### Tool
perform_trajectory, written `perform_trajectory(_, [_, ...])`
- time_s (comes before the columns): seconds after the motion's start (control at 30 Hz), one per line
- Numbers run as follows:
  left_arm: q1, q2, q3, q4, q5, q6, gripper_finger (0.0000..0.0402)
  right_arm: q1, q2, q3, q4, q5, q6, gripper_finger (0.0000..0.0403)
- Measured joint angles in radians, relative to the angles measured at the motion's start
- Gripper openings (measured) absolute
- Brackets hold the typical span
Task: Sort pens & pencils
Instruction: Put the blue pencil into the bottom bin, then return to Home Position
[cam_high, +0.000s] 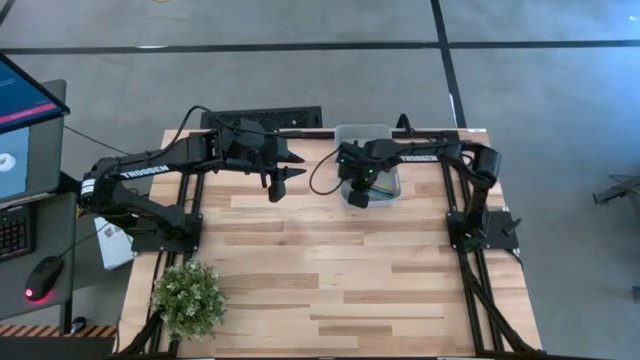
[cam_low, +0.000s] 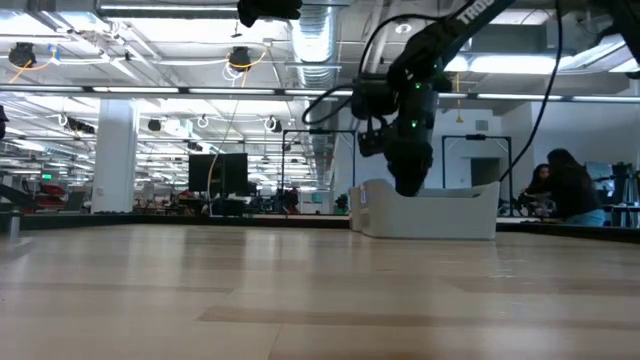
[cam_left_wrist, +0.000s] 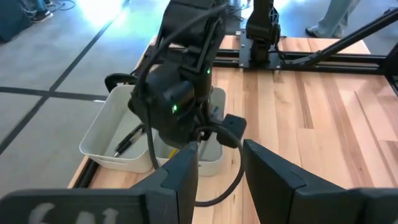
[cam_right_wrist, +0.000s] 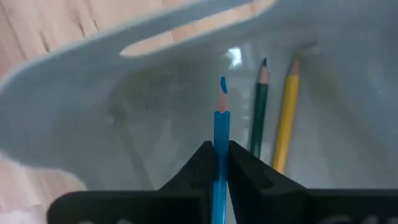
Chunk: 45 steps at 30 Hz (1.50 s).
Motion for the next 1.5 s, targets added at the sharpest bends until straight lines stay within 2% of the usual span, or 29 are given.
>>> perform_trajectory(0.2, [0.0, 0.0, 0.0, 0.0, 0.0, 0.0, 0.0119, 0.001, 0.046, 0.0, -0.001, -0.001, 0.041, 0.0059])
perform_trajectory(0.83, [0.0, 0.0, 0.0, -0.001, 0.0, 0.0, 0.0119, 0.011, 0.023, 0.0, -0.014, 0.017, 0.088, 0.0071])
perform_trajectory(1.27, [0.0, -0.003, 0.0, 0.022, 0.0, -0.008, 0.0119, 0.003, -0.294, 0.0, 0.008, 0.021, 0.218, 0.0072])
perform_trajectory(1.5, [0.027, -0.111, 0.0, 0.036, -0.025, -0.024, 0.0119, 0.009, -0.519, 0.0, 0.115, 0.021, 0.336, 0.0072])
